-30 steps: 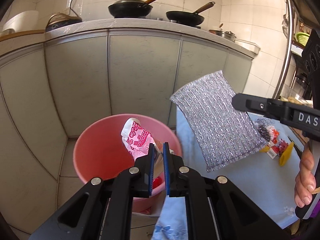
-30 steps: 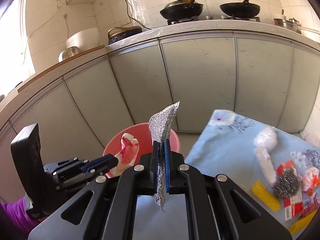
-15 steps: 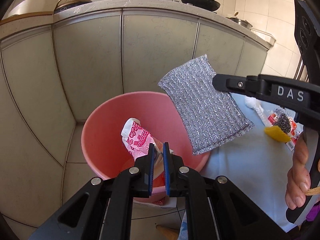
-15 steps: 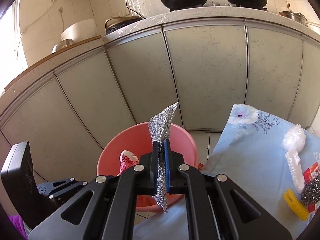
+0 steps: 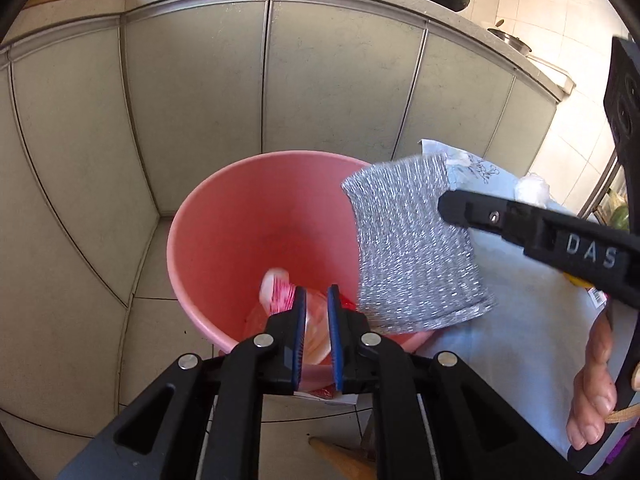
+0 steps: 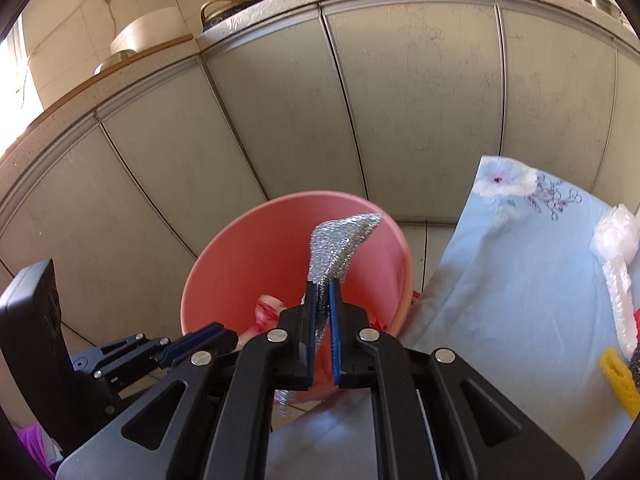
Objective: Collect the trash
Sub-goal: 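Carry the cup and scouring pad to the pink bin and release both, then return both tools over the table toward the remaining trash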
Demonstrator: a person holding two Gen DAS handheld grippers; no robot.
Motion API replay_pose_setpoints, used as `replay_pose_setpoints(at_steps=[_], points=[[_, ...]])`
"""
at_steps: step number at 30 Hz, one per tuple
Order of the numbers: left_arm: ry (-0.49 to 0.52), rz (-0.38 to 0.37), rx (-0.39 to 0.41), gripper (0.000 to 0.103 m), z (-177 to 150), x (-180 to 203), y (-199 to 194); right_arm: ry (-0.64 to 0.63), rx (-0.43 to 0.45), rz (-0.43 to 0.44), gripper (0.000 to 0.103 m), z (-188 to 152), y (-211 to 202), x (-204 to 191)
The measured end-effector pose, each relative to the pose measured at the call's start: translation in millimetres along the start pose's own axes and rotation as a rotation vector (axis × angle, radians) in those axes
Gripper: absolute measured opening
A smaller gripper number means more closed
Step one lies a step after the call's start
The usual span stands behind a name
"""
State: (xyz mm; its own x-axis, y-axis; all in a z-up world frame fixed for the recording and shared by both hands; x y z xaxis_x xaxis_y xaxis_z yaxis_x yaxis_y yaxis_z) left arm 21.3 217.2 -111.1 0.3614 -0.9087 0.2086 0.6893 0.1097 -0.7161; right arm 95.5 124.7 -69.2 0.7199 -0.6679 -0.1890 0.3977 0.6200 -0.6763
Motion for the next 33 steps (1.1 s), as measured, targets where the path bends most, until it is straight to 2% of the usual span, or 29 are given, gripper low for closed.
replay_pose_setpoints(at_steps=[2,5,7,20,28,30,32,33], points=[[-0.008,-0.001,-0.001,0.021,0,1,-1,0.004,-0.015,0.007,0.018,-4,1,0],[-0.015,-0.012,0.002,0.028,0,3,-2,0.007,-0.022,0.018,0.029,-8,0,0],[-0.018,-0.015,0.005,0.030,1,5,-3,0.002,-0.024,0.016,0.032,-10,-1,-1],[-0.010,-0.042,0.037,0.030,8,15,-18,-0.006,0.024,-0.020,0.032,-17,-38,8],[0.031,-0.081,0.064,0.030,16,42,-31,-0.018,0.049,-0.073,0.033,-26,-76,19],[0.040,-0.098,0.069,0.030,19,52,-33,-0.034,0.060,-0.099,0.035,-29,-89,24],[0.053,-0.114,0.073,0.030,23,62,-35,-0.046,0.079,-0.126,0.045,-32,-103,30],[0.059,-0.123,0.077,0.030,25,68,-36,-0.047,0.086,-0.139,0.046,-33,-110,33]])
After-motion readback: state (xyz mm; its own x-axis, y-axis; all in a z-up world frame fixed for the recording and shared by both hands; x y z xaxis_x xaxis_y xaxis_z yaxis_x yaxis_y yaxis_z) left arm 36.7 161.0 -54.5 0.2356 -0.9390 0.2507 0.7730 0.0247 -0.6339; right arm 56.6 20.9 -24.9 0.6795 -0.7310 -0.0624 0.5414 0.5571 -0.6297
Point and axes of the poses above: each gripper's, at about its wrist camera, not at the fingertips, and y roughly the way its jaws point, x to its right, z to its top, the point moved 8 cm from there along y, roughly the way its jaws point, and after that the axes turned 8 degrees about -y, right-handed, at the moved point
